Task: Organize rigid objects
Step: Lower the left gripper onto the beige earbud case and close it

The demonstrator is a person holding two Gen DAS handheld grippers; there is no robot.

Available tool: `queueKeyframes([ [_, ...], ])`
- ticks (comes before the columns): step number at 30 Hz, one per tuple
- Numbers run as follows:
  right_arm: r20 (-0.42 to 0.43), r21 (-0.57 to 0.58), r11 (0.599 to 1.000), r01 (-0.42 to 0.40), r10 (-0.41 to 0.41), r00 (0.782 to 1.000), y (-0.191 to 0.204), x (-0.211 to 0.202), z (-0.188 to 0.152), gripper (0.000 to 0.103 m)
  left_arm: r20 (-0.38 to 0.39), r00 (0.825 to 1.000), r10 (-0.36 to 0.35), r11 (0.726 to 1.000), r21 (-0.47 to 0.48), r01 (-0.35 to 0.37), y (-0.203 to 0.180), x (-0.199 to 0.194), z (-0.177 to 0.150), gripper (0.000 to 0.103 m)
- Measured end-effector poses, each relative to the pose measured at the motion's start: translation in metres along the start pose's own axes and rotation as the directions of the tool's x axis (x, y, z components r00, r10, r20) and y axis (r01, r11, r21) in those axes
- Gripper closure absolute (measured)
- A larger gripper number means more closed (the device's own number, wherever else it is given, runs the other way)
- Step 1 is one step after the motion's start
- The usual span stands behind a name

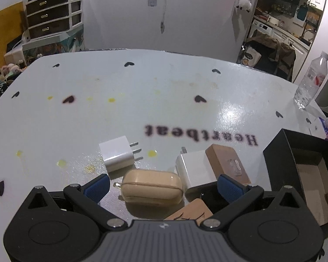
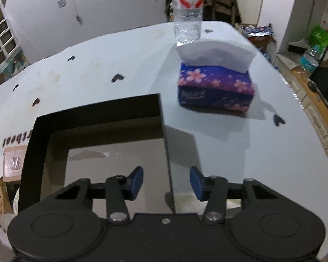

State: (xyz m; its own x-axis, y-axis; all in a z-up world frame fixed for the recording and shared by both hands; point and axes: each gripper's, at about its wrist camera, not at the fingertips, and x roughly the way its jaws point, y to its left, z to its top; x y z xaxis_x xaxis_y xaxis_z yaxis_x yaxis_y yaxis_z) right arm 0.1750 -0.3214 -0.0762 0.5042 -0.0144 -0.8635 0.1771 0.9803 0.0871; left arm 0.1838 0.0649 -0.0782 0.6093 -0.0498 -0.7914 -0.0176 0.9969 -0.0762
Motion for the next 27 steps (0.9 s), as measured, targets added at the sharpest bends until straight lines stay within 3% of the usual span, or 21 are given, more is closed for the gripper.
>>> queueKeyframes([
  [4, -0.025, -0.020, 1.000, -0.015, 0.014, 1.000, 0.005, 0.007, 0.004, 0.080, -0.032, 0.999, 0.002, 1.000, 0.002, -0.002, -0.002, 0.008, 0.000, 0.000],
  [10, -0.056, -0.034, 0.999, 0.033, -0.035, 0.998, 0.004, 0.013, 0.007, 0.096, -0.060, 0.998, 0.015, 1.000, 0.000, -0.015, 0.002, 0.018, 0.001, 0.001],
  [21, -0.065, -0.034, 0.998, 0.050, -0.052, 0.997, 0.004, 0.014, 0.007, 0.098, -0.116, 0.993, -0.007, 0.995, 0.098, 0.019, 0.014, 0.037, 0.006, 0.017],
  [27, -0.064, -0.024, 0.998, 0.060, -0.062, 0.996, 0.005, 0.014, 0.007, 0.098, -0.118, 0.993, -0.027, 0.990, 0.132, 0.043, 0.017, 0.039, 0.006, 0.017],
])
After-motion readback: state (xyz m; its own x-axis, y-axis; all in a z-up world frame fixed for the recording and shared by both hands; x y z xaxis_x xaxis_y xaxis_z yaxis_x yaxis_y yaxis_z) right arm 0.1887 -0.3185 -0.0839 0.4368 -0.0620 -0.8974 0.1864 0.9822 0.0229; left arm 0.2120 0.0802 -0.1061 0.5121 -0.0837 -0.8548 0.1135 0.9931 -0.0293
